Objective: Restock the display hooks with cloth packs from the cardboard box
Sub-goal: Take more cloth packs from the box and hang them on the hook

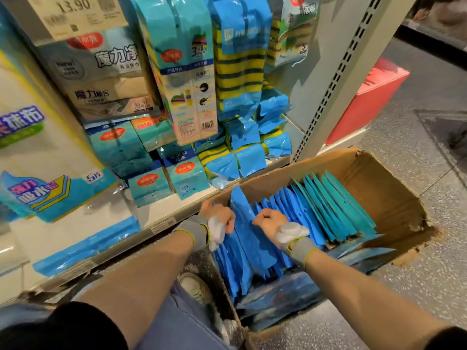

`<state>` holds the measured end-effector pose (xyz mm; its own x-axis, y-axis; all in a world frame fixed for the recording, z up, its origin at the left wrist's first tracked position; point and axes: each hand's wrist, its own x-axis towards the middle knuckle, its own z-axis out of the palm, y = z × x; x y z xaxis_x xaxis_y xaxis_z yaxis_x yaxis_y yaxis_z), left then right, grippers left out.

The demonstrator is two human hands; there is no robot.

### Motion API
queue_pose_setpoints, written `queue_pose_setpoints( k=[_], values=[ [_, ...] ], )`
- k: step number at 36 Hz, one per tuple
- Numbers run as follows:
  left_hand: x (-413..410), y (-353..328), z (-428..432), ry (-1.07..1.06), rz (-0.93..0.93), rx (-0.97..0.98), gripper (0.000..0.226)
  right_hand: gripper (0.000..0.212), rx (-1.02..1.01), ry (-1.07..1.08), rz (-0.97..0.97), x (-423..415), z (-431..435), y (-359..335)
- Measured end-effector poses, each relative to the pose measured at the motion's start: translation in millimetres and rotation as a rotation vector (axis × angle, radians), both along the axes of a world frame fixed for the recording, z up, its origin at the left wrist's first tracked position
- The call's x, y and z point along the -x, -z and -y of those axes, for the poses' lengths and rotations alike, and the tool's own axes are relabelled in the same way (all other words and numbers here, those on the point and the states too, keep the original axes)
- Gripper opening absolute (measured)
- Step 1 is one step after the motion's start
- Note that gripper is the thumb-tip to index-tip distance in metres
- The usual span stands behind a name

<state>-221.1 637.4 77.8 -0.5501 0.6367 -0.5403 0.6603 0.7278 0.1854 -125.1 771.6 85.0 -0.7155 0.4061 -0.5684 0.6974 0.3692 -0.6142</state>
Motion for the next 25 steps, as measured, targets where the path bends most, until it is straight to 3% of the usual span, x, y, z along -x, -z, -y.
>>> queue_pose_setpoints(
  k=[5,8,11,15,18,22,25],
  values=[
    [7,-48,6,0.002,-0.048,-0.118,0.022,0.029,-0.014,-0.003,-0.063,21,0,-40],
    [9,-83,11,0.006,-0.066,-0.192,0.031,0.011,-0.077,-0.108,-0.071,32,0,-73],
    [10,-119,16,-0.051,-0.107,-0.263,0.015,0.029,-0.166,-0.233,-0.077,43,6,-112],
    [14,-165,30,-0.093,-0.155,-0.339,0.005,0.029,-0.336,-0.347,-0.068,50,17,-165],
    [20,-203,45,-0.101,-0.139,-0.407,0.016,0.019,-0.458,-0.405,-0.141,53,21,-204],
    [20,-255,68,-0.188,-0.131,-0.513,0.020,0.031,-0.412,-0.488,-0.275,54,33,-257],
    [16,-296,87,-0.220,-0.233,-0.572,0.019,0.032,-0.456,-0.570,-0.373,58,45,-299]
  ],
)
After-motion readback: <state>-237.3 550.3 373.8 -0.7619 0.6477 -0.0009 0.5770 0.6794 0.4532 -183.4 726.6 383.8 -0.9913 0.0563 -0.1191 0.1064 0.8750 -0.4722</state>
